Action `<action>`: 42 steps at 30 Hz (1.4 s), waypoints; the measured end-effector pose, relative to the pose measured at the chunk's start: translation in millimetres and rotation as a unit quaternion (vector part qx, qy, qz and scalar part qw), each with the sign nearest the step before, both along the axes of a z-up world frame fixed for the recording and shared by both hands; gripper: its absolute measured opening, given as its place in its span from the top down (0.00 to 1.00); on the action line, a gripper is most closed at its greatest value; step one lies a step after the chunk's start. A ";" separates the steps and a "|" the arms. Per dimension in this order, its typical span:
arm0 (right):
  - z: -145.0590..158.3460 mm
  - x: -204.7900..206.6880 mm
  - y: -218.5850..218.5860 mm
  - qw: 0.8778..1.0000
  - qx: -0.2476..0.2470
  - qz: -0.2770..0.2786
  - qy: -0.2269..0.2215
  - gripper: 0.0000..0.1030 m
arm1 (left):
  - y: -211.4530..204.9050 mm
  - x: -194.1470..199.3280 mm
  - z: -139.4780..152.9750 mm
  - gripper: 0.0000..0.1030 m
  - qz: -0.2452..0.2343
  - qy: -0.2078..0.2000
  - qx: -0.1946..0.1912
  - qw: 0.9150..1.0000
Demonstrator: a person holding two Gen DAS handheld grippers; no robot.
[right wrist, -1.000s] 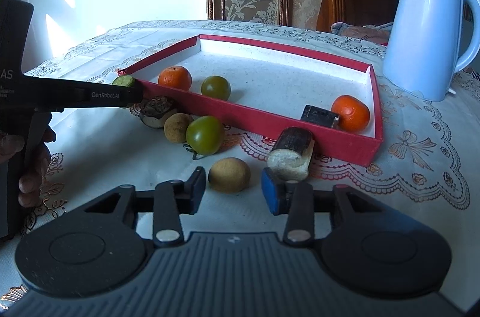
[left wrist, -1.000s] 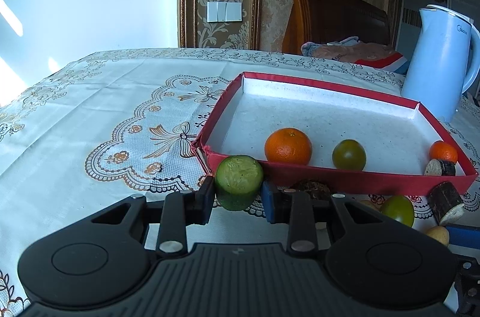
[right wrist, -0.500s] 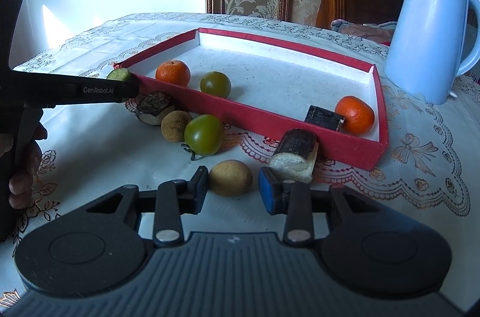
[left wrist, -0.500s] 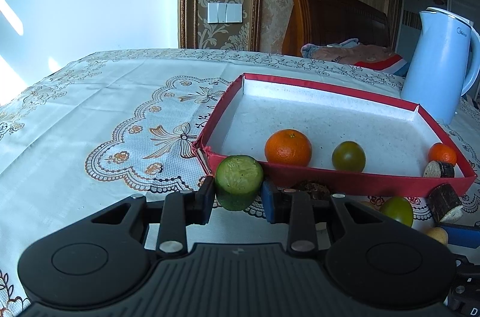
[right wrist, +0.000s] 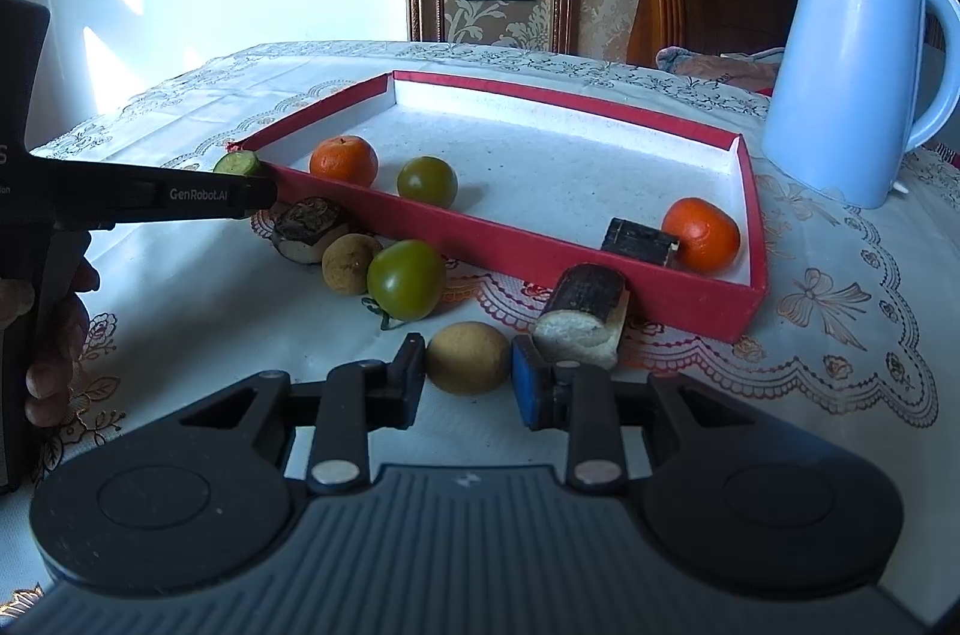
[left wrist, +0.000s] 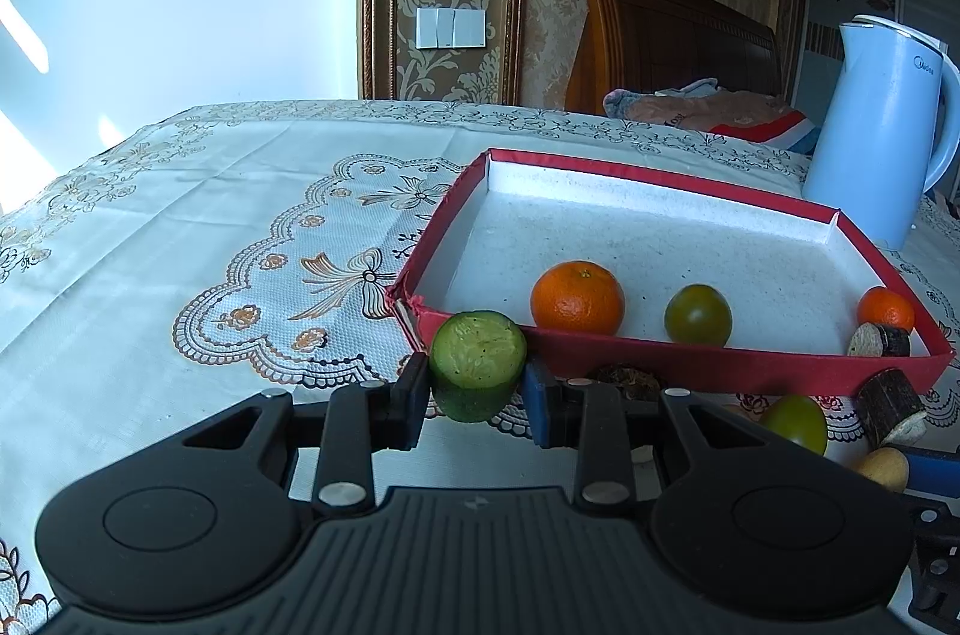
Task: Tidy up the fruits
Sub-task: 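Close the right gripper on the tan round fruit while the left gripper holds the cucumber chunk, then carry the cucumber chunk and tan fruit into the red tray and open both grippers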
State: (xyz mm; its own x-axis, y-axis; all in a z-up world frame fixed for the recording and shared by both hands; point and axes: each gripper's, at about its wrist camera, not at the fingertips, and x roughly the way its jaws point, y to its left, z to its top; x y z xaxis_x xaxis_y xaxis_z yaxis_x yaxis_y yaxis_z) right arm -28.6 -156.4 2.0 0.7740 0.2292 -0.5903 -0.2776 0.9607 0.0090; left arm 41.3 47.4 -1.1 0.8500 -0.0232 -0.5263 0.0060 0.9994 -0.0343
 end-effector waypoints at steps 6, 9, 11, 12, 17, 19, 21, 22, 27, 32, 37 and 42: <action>0.9 -2.1 -1.9 1.000 0.005 0.000 -0.006 0.72 | -0.2 -0.6 0.4 0.70 0.003 -0.001 0.003 1.000; 1.6 -3.7 -3.1 1.000 0.009 -0.001 -0.011 0.72 | -1.8 -3.2 1.8 0.70 0.008 -0.008 0.012 1.000; 1.8 -4.6 -4.4 1.000 0.011 -0.002 -0.014 0.72 | -4.0 -4.4 2.8 0.70 0.007 -0.012 0.019 1.000; 2.1 -5.2 -5.0 1.000 0.013 -0.002 -0.017 0.72 | -4.3 -4.9 3.1 0.70 0.008 -0.014 0.021 1.000; 3.1 -6.2 -6.6 1.000 0.018 0.003 -0.020 0.72 | -4.6 -5.4 4.2 0.70 0.011 -0.016 0.024 1.000; 3.7 -5.9 -7.3 1.000 0.021 0.004 -0.021 0.72 | -5.2 -5.7 4.4 0.70 0.011 -0.017 0.025 0.999; 4.5 -5.6 -7.9 0.999 0.023 0.004 -0.024 0.72 | -5.3 -5.7 4.2 0.70 0.011 -0.017 0.026 0.999; 4.5 -5.2 -7.8 0.999 0.025 0.004 -0.024 0.72 | -5.6 -6.2 4.3 0.70 0.012 -0.018 0.026 0.999; 3.6 -5.2 -9.4 0.999 0.030 0.003 -0.025 0.72 | -6.9 -6.0 3.6 0.70 0.012 -0.018 0.030 0.999; 2.9 -5.9 -11.1 0.999 0.034 0.001 -0.025 0.72 | -8.2 -7.0 3.9 0.70 0.012 -0.019 0.033 0.999; 2.7 -5.7 -10.6 0.999 0.033 0.001 -0.025 0.72 | -8.3 -7.0 3.8 0.70 0.011 -0.019 0.033 0.999; 2.7 -5.5 -9.7 0.999 0.032 0.001 -0.026 0.72 | -7.3 -7.4 5.3 0.69 0.011 -0.019 0.029 0.999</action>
